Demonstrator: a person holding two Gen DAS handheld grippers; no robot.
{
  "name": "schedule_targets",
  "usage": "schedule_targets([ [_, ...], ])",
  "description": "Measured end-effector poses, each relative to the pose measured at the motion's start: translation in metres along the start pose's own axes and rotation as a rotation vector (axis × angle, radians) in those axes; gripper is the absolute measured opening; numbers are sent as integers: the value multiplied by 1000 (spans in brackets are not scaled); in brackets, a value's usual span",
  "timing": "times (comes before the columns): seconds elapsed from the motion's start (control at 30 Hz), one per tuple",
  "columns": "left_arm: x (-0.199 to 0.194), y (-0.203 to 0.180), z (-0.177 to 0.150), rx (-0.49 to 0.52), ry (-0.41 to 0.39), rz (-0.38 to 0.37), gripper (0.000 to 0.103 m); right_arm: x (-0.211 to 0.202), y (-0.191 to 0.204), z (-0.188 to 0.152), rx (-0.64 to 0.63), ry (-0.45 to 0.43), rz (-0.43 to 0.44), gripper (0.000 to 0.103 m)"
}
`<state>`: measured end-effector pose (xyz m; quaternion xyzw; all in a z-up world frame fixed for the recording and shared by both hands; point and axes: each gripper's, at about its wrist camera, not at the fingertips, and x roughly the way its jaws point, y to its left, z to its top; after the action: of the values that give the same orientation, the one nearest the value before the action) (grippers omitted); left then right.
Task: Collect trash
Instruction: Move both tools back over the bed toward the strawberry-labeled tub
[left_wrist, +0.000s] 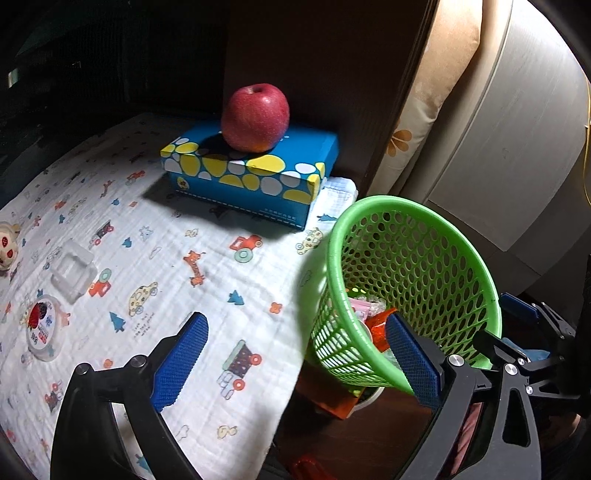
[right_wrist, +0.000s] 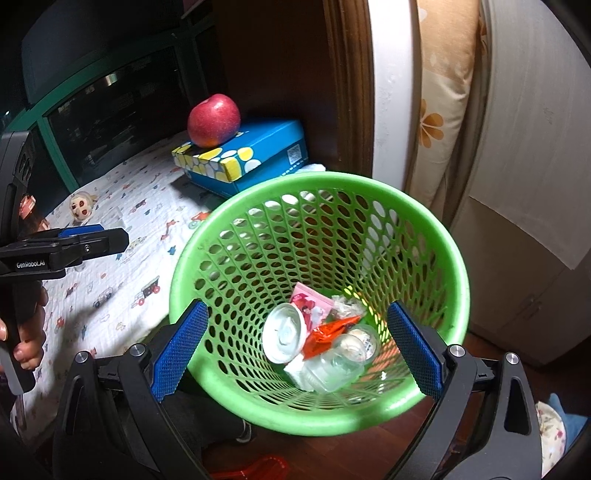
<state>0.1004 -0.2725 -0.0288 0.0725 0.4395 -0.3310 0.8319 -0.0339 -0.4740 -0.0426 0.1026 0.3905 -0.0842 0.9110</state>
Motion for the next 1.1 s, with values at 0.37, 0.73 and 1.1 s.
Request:
schedule_targets([
  [0.37, -20, 58, -9, -66, -28, 114, 94, 13, 39, 16, -55, 2, 54, 96],
  [0.73, -32, 152, -25, -169, -20, 288, 94, 38, 89, 33, -126, 25, 118, 96],
  [1.1, -16, 251, -41, -278, 38, 385, 94, 66, 143, 47, -191, 50, 179, 97],
])
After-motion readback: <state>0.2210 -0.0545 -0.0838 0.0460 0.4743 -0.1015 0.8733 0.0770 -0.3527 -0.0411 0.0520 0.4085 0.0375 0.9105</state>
